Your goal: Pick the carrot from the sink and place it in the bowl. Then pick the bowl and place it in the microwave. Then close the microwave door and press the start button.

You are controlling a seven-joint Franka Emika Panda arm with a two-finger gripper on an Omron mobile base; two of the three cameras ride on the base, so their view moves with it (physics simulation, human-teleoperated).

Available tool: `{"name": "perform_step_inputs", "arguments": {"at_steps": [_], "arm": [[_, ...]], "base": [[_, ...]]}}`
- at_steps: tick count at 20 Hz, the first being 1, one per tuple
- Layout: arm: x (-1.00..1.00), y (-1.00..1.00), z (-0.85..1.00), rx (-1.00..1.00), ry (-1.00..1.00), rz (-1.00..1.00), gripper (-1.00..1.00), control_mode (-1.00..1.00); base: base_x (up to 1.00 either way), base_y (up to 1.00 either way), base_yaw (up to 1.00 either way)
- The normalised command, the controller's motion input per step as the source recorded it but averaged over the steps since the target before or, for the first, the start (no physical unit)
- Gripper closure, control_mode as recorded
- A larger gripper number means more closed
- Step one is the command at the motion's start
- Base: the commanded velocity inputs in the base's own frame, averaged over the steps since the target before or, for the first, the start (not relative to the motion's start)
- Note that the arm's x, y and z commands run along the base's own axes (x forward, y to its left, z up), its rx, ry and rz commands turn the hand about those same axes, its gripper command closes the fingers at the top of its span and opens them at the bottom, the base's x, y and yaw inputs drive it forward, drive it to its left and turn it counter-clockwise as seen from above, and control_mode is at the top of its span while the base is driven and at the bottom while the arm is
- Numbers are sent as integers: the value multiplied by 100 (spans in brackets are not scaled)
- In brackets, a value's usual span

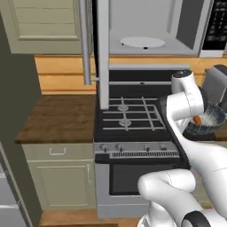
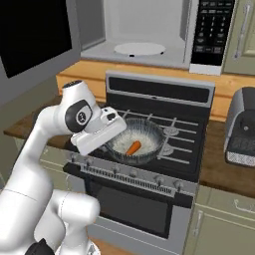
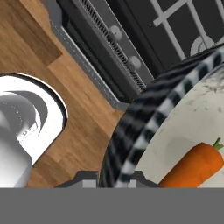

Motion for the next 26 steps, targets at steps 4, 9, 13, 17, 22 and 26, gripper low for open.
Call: {"name": "perform_step_inputs", "arguments": {"at_steps": [4,9,13,17,22,26], "arm": [[0,0,0,0,0,0,100,100],[3,0,0,0,0,0,100,-100],[-24,-2,51,1,-14,1,100,-100],[-36,4,97,-1,-23,23,100,-100],[-6,24,100,-9,-20,27,100,-100],[-30,0,92,-9,-31,25,100,-100]], "base": [[100,20,0],[63,2,0],[0,0,0],[0,0,0],[0,0,0],[0,0,0]]}}
